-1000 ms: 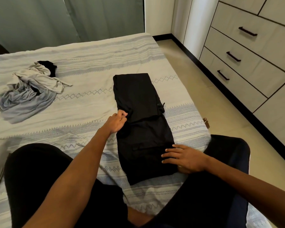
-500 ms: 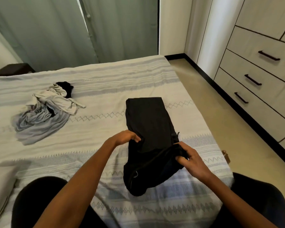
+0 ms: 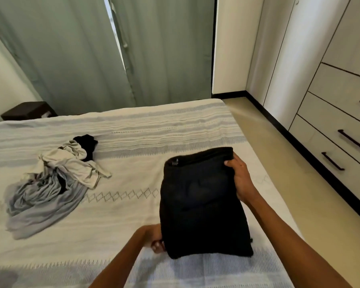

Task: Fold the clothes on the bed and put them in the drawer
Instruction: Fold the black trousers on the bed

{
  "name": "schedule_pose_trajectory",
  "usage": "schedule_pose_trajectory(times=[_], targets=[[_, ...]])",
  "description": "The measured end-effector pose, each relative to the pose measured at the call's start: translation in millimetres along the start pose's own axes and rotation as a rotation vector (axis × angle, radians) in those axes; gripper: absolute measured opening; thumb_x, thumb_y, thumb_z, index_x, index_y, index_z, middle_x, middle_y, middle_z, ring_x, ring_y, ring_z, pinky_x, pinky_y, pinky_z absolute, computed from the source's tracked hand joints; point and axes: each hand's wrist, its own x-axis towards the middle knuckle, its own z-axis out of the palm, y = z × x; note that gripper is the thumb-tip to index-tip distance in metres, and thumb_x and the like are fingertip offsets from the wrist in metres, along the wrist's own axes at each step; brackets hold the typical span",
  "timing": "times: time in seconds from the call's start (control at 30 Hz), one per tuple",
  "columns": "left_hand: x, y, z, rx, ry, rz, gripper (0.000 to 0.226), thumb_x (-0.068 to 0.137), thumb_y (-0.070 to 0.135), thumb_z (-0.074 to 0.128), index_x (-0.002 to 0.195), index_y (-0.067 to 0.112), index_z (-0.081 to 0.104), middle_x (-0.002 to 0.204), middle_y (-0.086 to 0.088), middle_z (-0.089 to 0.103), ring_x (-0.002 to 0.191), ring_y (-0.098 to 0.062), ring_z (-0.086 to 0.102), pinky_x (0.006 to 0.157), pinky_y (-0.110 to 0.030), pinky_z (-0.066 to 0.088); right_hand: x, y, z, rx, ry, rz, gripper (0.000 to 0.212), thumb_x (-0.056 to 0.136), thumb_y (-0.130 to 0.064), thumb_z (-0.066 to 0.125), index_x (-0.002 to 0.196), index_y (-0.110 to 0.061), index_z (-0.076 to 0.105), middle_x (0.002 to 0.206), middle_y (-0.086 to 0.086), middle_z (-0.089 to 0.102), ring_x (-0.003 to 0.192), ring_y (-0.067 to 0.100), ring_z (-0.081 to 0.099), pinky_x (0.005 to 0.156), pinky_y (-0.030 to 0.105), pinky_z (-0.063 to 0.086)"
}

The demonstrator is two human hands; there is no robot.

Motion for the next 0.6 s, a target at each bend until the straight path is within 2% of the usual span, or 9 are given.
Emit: schedule_pose_trajectory(times=[0.1,0.2,0.27,0.33,0.37,0.43,0.5,0.6], targets=[[-11.3,-6.7,-15.8,-0.294,-0.112,-0.026,0.045,0.094,0.007,0.025,0.053,0.019,0.036,0.047,0.004,0.031,0.036,-0.007,0.021,0.045,-0.02,0.014,64.0,14.5,6.5,-0.09,-0.005,0.106,0.031,0.087,-0.017,0.051,0.113,-0.014,0.068,0.114,0.011,0.071,0.104,0.023,0.066,0.089,0.034,0.053],[-4.5,-16.5,-9.4,-0.475,-0.249,-0.008,0.041,0.09,0.015,0.032,0.05,0.02,0.04,0.047,0.004,0.03,0.039,-0.01,0.022,0.042,-0.023,0.017,109.4,43.1,5.3,-0.288,0.063,0.257,0.017,0.097,-0.021,0.048,0.104,-0.014,0.062,0.108,0.008,0.066,0.093,0.018,0.061,0.074,0.029,0.048],[-1.3,-28.7,-7.8,-0.603,-0.235,0.016,0.034,0.09,0.018,0.04,0.056,0.018,0.046,0.051,0.0,0.031,0.04,-0.012,0.026,0.041,-0.024,0.017,130.5,73.8,-6.0,-0.466,0.057,0.392,0.025,0.1,-0.028,0.045,0.113,-0.011,0.058,0.114,0.01,0.063,0.09,0.017,0.058,0.07,0.031,0.046],[-4.4,-37.8,-8.5,-0.687,-0.276,0.079,0.02,0.082,0.027,0.054,0.068,0.013,0.052,0.057,-0.005,0.036,0.043,-0.016,0.034,0.039,-0.022,0.021,136.6,103.4,-19.3,-0.613,0.049,0.506,0.044,0.096,-0.037,0.043,0.125,-0.006,0.054,0.118,0.012,0.061,0.095,0.022,0.06,0.078,0.036,0.049],[-6.0,-41.2,-8.8,-0.702,-0.31,0.124,0.025,0.08,0.034,0.056,0.074,0.01,0.055,0.06,-0.007,0.038,0.046,-0.017,0.038,0.04,-0.022,0.025,135.5,115.4,-24.4,-0.647,0.072,0.536,0.052,0.094,-0.042,0.042,0.131,-0.007,0.052,0.121,0.012,0.061,0.101,0.026,0.06,0.086,0.039,0.05],[-6.7,-44.4,-9.6,-0.694,-0.334,0.178,0.039,0.085,0.047,0.056,0.09,0.009,0.06,0.066,-0.009,0.042,0.05,-0.019,0.044,0.041,-0.023,0.032,130.1,126.5,-27.9,-0.686,0.108,0.533,0.055,0.096,-0.043,0.041,0.139,-0.01,0.046,0.129,0.012,0.058,0.111,0.03,0.058,0.094,0.041,0.048],[-9.9,-37.7,-9.8,-0.571,-0.226,0.133,0.047,0.088,0.06,0.06,0.083,0.013,0.062,0.066,-0.006,0.047,0.05,-0.017,0.044,0.043,-0.024,0.035,128.6,124.8,-25.4,-0.735,0.107,0.486,0.054,0.101,-0.041,0.042,0.145,-0.011,0.041,0.139,0.014,0.054,0.121,0.033,0.054,0.096,0.039,0.044],[-14.1,-26.9,-7.3,-0.449,0.0,0.161,0.05,0.086,0.063,0.063,0.064,0.02,0.049,0.06,-0.002,0.046,0.047,-0.017,0.039,0.045,-0.026,0.033,122.5,116.5,-30.1,-0.755,0.126,0.465,0.072,0.1,-0.052,0.047,0.156,-0.012,0.027,0.156,0.013,0.039,0.14,0.034,0.042,0.113,0.045,0.036]])
